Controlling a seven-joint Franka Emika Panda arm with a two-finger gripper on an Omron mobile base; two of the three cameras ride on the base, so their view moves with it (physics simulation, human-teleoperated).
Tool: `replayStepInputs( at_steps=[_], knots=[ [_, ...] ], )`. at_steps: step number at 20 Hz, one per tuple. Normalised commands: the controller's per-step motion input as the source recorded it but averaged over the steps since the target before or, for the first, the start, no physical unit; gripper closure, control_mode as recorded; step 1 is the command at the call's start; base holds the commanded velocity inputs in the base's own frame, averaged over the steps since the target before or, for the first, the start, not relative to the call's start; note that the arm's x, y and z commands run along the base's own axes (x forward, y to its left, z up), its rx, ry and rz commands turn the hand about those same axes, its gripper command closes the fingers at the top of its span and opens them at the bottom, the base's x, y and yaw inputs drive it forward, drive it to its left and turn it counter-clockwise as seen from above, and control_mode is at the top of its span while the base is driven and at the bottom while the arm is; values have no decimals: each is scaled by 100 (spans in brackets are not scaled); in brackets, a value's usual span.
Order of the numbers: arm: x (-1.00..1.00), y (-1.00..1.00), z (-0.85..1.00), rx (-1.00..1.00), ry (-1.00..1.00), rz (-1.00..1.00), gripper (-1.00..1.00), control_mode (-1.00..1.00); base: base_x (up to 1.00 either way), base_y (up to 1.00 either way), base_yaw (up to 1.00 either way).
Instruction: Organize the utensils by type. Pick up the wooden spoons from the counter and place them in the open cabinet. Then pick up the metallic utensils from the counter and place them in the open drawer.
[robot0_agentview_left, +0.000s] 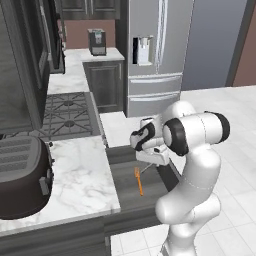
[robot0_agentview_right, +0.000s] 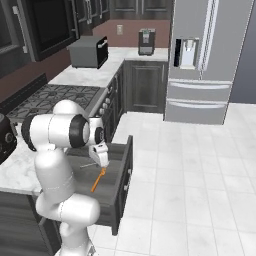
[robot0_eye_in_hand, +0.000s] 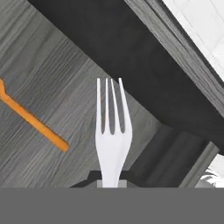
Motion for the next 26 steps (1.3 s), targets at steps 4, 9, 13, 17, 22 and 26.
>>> replayStepInputs(
  at_steps=[4, 9, 13, 17, 22, 26],
  knots=[
    [1, 0, -38, -2, 8, 8, 100, -100, 0, 0, 0],
    [1, 0, -27, 0, 4, 10, 100, -100, 0, 0, 0],
    [1, 0, -22, 3, 6, 14, 100, -100, 0, 0, 0],
    [3, 0, -32, 1, 0, 17, 100, -100, 0, 0, 0],
    [2, 0, -32, 4, -5, 11, 100, -100, 0, 0, 0],
    [7, 0, -33, 8, -6, 5, 100, -100, 0, 0, 0]
  ],
)
